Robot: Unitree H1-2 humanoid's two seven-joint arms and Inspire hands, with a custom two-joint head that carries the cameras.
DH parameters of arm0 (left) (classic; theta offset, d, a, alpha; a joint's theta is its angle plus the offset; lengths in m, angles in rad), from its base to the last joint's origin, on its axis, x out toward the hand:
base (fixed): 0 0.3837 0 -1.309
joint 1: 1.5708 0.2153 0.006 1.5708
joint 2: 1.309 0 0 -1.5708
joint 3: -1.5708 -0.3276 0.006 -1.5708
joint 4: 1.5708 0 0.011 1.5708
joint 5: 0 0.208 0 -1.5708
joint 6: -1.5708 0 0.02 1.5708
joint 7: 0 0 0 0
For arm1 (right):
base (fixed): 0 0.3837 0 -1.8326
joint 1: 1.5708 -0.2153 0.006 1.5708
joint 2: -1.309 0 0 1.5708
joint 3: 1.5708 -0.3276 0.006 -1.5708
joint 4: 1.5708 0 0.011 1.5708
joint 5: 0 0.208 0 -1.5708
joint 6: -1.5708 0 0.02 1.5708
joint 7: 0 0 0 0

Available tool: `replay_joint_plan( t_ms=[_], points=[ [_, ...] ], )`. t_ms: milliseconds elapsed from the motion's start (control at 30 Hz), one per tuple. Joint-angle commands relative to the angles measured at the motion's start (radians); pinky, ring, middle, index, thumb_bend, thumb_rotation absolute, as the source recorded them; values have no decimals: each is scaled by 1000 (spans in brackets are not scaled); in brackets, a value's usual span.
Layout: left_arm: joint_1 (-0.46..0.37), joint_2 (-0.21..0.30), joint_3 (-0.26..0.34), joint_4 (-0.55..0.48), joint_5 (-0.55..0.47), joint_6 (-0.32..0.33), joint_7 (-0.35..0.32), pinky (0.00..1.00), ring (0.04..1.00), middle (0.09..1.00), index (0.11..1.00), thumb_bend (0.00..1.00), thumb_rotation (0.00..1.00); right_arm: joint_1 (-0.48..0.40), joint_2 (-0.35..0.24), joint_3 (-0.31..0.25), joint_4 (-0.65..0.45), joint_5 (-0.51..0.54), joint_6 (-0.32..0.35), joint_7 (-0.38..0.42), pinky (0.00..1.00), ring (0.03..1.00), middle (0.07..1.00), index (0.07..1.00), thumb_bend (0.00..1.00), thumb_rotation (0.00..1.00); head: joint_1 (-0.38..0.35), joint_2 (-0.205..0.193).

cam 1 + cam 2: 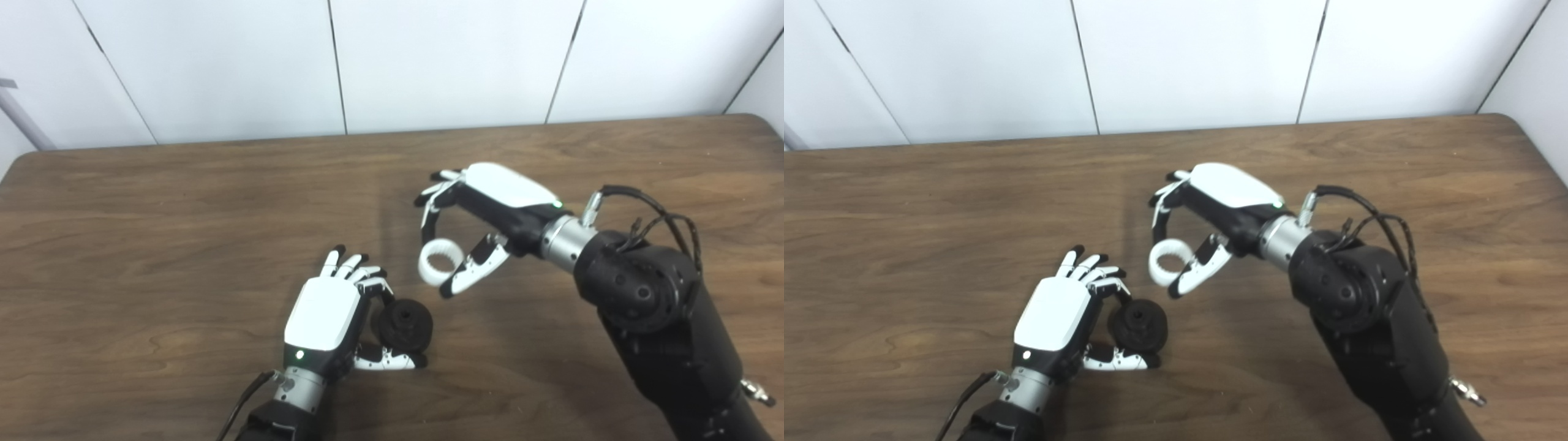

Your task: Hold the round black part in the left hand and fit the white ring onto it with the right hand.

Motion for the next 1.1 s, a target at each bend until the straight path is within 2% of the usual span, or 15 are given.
replay_joint_plan(
  t_ms=[0, 467, 1067],
  points=[
    [0, -1, -16, -5, 18, -1, -32, 1000, 895, 778, 485, 525, 57, -19, 6, -2, -39, -18, -1, 0, 1000, 965, 833, 483, 524, 132, 0, 1],
    [-3, 2, -26, -5, 28, 7, -20, 1000, 891, 776, 485, 525, 58, 36, 53, 61, -32, -49, -12, 10, 1000, 983, 846, 484, 523, 130, 2, 9],
    [-5, -8, -28, -7, 26, 14, -23, 1000, 890, 776, 485, 525, 58, 67, 56, 87, 20, -51, -56, -48, 1000, 985, 841, 484, 522, 129, 0, 7]
  ],
)
